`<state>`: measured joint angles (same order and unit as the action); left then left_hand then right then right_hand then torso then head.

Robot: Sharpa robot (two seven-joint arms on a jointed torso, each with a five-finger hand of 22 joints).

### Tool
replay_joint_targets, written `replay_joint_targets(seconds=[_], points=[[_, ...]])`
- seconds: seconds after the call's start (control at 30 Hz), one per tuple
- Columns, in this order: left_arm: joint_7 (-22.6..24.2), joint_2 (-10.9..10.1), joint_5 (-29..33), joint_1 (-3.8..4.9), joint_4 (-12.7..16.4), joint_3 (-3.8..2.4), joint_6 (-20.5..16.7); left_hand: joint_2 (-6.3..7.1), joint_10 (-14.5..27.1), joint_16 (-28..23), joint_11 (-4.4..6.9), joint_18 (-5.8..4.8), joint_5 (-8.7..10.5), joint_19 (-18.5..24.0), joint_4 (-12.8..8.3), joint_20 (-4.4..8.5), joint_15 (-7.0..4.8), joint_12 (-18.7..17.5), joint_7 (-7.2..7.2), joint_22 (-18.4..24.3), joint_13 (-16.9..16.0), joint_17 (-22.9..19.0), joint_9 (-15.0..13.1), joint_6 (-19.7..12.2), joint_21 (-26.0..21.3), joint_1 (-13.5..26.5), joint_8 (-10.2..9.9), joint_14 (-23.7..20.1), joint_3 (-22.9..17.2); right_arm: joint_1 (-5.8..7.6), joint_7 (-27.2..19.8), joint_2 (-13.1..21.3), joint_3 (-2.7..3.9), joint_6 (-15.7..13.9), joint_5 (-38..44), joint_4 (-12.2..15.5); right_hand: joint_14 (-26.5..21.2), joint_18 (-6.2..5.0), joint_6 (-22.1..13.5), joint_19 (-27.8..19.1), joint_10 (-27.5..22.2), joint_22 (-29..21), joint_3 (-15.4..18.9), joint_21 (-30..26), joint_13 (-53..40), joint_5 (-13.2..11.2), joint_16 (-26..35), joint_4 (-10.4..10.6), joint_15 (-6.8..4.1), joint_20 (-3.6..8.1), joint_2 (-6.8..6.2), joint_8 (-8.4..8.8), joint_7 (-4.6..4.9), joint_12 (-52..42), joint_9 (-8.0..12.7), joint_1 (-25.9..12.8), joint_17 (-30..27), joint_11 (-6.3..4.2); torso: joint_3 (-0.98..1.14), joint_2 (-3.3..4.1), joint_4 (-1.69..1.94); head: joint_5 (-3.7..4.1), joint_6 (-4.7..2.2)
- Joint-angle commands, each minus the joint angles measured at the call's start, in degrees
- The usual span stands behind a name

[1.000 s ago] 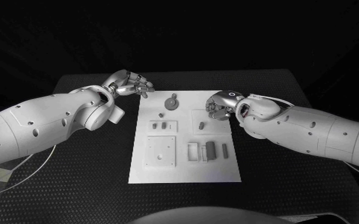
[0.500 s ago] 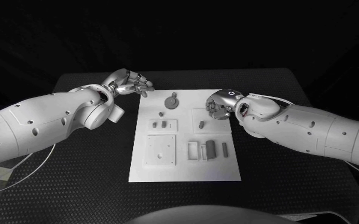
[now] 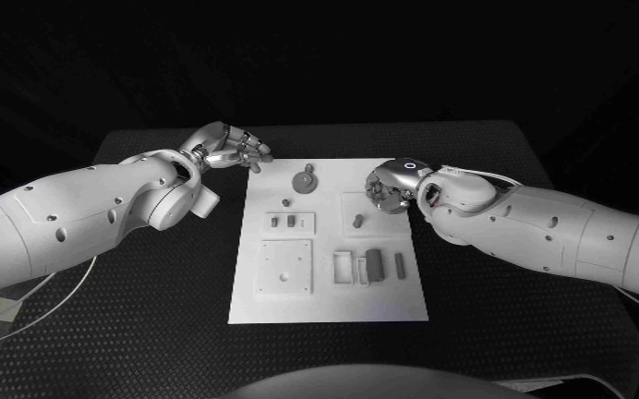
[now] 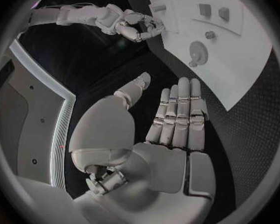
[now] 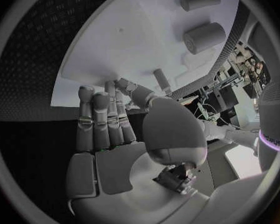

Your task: Assemble the parts on the task board

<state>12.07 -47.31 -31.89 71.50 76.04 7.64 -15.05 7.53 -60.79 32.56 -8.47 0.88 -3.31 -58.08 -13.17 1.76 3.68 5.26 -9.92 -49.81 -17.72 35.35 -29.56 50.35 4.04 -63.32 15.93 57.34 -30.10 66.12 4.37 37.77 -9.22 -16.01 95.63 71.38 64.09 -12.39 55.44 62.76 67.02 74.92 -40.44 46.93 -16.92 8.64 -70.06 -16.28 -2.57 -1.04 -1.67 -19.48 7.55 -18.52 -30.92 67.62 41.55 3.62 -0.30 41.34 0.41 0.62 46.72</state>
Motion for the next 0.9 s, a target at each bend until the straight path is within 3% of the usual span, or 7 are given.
replay_joint_targets(seconds=[0.03,0.57,0.6,0.67,0.9], points=[[0.29,0.08,-0.46,0.06,0.08,-0.04,0.53,-0.18,-0.08,-0.22,-0.32,0.32,-0.31,-0.45,0.01,0.18,-0.06,-0.22,0.12,0.08,0.09,0.15,0.1,0.32,0.14,-0.28,0.2,0.37,0.23,-1.55,1.36,0.12,-1.13,6.46,1.19,-0.44,0.42,-2.61,0.39,0.35,0.42,1.06,-0.4,0.21,-0.13,0.3,0.39,-0.11,-0.1,0.05,0.05,-0.23,-0.06,-0.2,-0.38,-0.58,-0.07,-0.03,-0.01,0.0,0.01,0.06,0.1],[0.37,0.52,-0.49,0.06,-0.35,-0.04,0.61,-0.22,-0.13,-0.32,-0.31,0.32,-0.32,-0.67,0.01,0.26,-0.16,-0.25,0.12,0.1,0.13,0.58,0.16,0.33,0.18,-0.34,0.22,0.62,0.27,-1.56,1.42,0.14,-1.12,5.17,-1.87,-0.08,1.39,-2.61,1.26,1.23,1.65,1.06,-0.72,0.55,-0.47,0.84,0.48,-0.09,-0.6,0.54,-0.14,-0.52,-0.44,-0.31,-1.25,-1.56,0.03,-0.52,-0.02,-0.03,0.06,0.34,0.1],[0.4,0.61,-0.49,0.06,-0.42,-0.04,0.66,-0.22,-0.14,-0.34,-0.31,0.31,-0.31,-0.68,0.05,0.26,-0.16,-0.25,0.12,0.1,0.13,0.62,0.16,0.32,0.18,-0.29,0.22,0.63,0.3,-1.56,1.46,0.21,-1.12,5.28,-2.69,-0.1,1.48,-2.61,1.33,1.32,1.77,1.06,-0.73,0.58,-0.51,1.02,0.49,-0.09,-0.65,0.59,-0.15,-0.55,-0.47,-0.32,-1.35,-1.67,0.05,-0.57,-0.03,-0.03,0.08,0.59,0.06],[0.37,0.56,-0.48,0.06,-0.36,-0.04,0.66,-0.25,-0.15,-0.42,-0.31,0.29,-0.29,-0.71,0.14,0.27,-0.16,-0.27,0.12,0.12,0.15,0.76,0.18,0.33,0.17,-0.15,0.23,0.66,0.37,-1.56,1.56,0.19,-1.11,5.61,-3.8,-0.25,1.76,-2.61,1.54,1.61,2.11,1.05,-0.95,0.67,-0.63,3.74,0.55,-0.13,-0.81,0.75,-0.1,-0.67,-0.61,-0.29,-1.84,-2.27,0.12,-0.72,-0.05,-0.02,0.16,0.93,-0.04],[0.32,0.6,-0.48,0.06,-0.5,-0.04,0.75,-0.23,-0.14,-0.46,-0.31,0.29,-0.26,-0.71,0.14,0.29,-0.17,-0.28,0.12,0.13,0.16,0.84,0.19,0.32,0.15,-0.14,0.23,0.67,0.41,-1.56,1.86,0.4,-1.11,4.71,-6.41,-0.24,1.96,-2.61,1.79,1.8,2.55,1.06,-0.95,0.72,-0.81,4.47,0.6,-0.19,-0.95,0.88,0.07,-0.85,-0.77,-0.33,-2.45,-2.86,0.22,-0.88,-0.02,-0.02,0.04,0.7,0.03]])
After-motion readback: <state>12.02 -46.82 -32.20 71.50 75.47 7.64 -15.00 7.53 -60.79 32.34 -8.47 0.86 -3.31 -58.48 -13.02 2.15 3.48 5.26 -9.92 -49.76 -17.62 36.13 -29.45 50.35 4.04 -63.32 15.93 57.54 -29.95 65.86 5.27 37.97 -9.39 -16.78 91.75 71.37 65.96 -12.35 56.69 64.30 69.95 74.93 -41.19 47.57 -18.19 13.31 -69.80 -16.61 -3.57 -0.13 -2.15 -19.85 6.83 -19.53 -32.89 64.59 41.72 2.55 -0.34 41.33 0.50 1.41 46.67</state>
